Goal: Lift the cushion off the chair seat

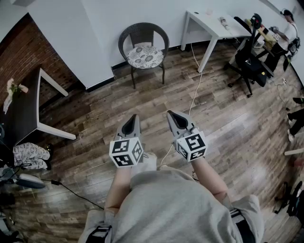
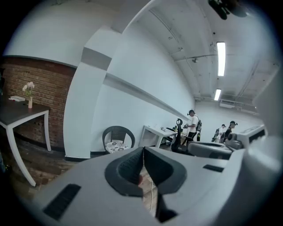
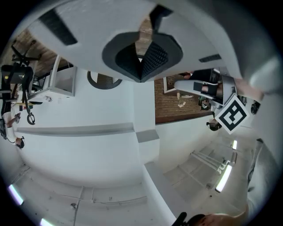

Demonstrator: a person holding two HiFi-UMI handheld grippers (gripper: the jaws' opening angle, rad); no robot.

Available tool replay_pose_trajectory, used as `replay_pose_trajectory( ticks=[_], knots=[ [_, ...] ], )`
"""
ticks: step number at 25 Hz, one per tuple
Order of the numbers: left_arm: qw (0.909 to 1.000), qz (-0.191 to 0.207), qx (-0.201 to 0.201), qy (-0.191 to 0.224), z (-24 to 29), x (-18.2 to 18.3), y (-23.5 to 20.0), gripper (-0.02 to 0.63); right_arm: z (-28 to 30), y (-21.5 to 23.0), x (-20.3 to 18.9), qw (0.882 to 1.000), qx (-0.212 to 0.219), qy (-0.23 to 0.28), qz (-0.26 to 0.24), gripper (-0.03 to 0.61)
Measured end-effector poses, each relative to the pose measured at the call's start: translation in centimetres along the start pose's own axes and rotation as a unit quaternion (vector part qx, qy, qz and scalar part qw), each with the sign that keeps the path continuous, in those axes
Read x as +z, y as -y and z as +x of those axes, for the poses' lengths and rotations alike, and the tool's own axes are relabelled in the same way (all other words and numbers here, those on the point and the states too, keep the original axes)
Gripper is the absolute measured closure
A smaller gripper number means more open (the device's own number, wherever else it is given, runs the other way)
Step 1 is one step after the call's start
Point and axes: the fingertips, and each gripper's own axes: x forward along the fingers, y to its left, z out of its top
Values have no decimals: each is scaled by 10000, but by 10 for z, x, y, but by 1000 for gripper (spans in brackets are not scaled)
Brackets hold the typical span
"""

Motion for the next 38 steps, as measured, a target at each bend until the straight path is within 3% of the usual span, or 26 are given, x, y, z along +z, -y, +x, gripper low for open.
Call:
replay_pose_trajectory(
  ticks=[23,38],
  knots=[
    [9993,-237,238,132,-33,-18,24,604,-45,0,-10,9997,199,21,119,578],
    [9993,-314,177,96,41,1,0,604,9,46,-16,9997,-46,-70,226,578]
  ],
)
